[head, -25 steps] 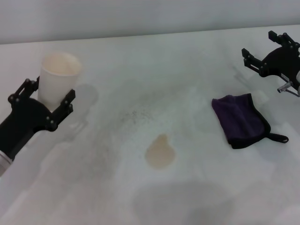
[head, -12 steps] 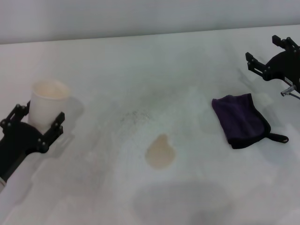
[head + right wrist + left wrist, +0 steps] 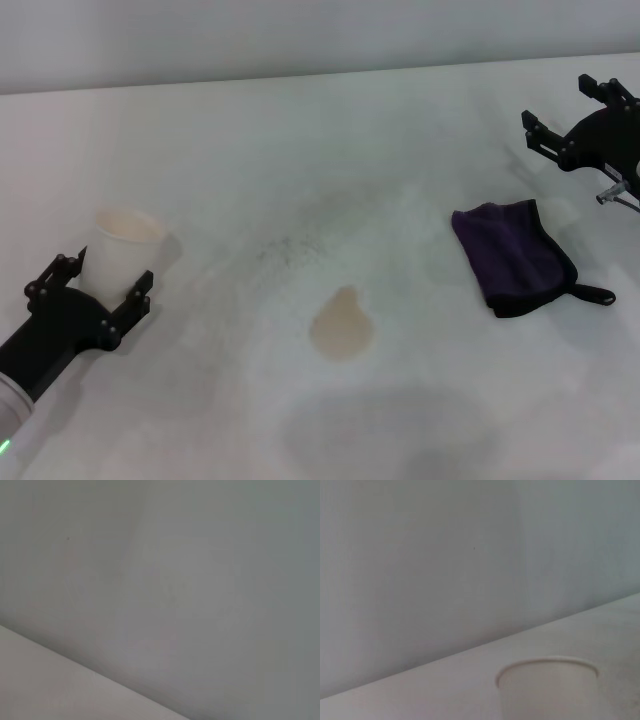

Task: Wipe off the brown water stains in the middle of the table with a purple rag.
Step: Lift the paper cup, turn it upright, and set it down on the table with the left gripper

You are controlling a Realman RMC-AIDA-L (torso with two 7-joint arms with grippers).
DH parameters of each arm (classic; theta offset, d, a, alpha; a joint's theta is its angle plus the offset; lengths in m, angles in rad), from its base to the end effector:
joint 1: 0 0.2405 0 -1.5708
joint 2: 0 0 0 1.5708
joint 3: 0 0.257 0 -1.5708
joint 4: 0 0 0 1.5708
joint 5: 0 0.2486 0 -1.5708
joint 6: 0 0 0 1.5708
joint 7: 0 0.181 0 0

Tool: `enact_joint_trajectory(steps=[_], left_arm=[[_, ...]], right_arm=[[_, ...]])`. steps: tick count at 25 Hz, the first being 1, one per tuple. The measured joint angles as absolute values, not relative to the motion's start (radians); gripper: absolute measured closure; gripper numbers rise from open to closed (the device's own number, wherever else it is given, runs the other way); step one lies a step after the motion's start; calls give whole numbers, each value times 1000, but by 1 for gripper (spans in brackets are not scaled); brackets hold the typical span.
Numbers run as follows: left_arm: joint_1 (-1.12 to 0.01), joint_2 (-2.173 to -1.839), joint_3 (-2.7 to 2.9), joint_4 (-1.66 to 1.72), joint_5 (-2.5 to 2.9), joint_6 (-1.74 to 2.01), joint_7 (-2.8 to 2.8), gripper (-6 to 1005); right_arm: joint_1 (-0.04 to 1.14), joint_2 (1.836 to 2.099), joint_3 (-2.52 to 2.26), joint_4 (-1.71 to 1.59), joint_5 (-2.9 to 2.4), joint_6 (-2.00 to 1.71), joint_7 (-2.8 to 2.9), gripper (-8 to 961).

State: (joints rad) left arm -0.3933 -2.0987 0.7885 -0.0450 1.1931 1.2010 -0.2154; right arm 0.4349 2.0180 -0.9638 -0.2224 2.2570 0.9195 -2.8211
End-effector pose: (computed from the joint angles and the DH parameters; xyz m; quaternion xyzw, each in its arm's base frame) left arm -0.3662 0.3085 -0.1152 -0.8529 -0.1826 -0.2124 0.4407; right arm 0.3963 0.4063 -0.0092 -0.8007 0.1725 0.1386 0.5567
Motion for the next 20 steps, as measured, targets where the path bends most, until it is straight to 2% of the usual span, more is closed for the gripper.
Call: enact_joint_trajectory(steps=[20], left_arm=[[-305,-2105,796,-100,1187,1289,-95,261]], right_arm=[[437,2019,-962,-220,2260,894,-2821,82]])
